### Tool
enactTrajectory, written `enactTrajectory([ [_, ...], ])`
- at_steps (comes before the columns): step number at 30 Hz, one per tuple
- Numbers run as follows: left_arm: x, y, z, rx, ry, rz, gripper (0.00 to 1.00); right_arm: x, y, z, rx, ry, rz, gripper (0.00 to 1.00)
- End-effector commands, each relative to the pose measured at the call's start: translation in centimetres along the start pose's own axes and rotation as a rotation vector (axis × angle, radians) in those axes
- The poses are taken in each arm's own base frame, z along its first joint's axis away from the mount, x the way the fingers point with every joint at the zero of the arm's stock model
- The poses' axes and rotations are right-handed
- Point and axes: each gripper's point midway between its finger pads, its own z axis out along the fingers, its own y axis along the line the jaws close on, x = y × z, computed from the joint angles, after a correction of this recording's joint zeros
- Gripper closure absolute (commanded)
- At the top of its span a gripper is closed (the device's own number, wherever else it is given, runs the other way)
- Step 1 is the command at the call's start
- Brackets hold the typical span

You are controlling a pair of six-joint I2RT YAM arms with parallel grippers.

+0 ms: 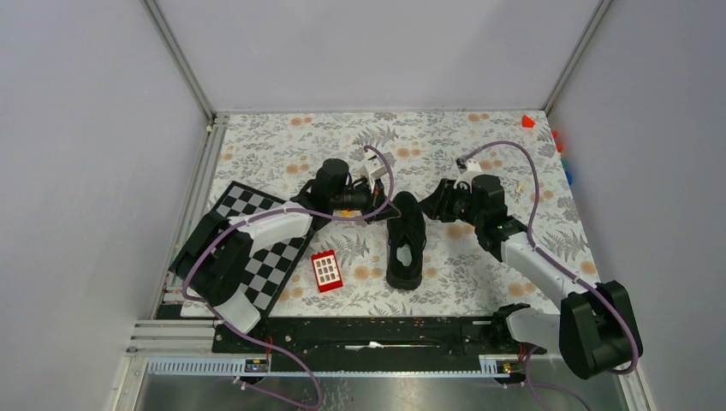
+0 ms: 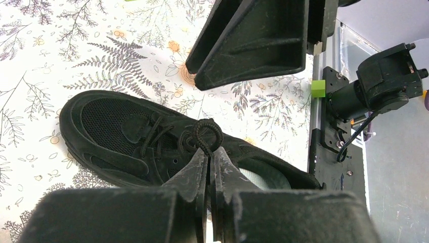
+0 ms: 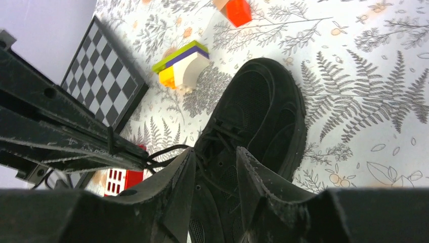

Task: Tie the shoes
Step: Cross the shoelace with the shoelace.

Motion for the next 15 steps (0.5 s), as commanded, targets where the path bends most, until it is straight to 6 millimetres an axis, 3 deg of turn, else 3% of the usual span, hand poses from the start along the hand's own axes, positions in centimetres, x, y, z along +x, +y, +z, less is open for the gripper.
enactTrajectory([
  [1, -2.7, 0.1, 0.5, 0.011, -0.052, 0.073, 1.00, -0.1, 2.0, -0.2, -0.137, 0.097, -0.077, 0.57],
  [7, -2.9, 0.4, 0.7, 0.013, -0.045, 0.076, 1.00, 1.1, 3.3, 0.6, -0.243, 0.198, -0.046, 0.57],
  [15, -1.4, 0.6, 1.1, 0.012, -0.002, 0.046, 1.00, 1.6, 2.7, 1.9, -0.239, 0.251, -0.058, 0.56],
])
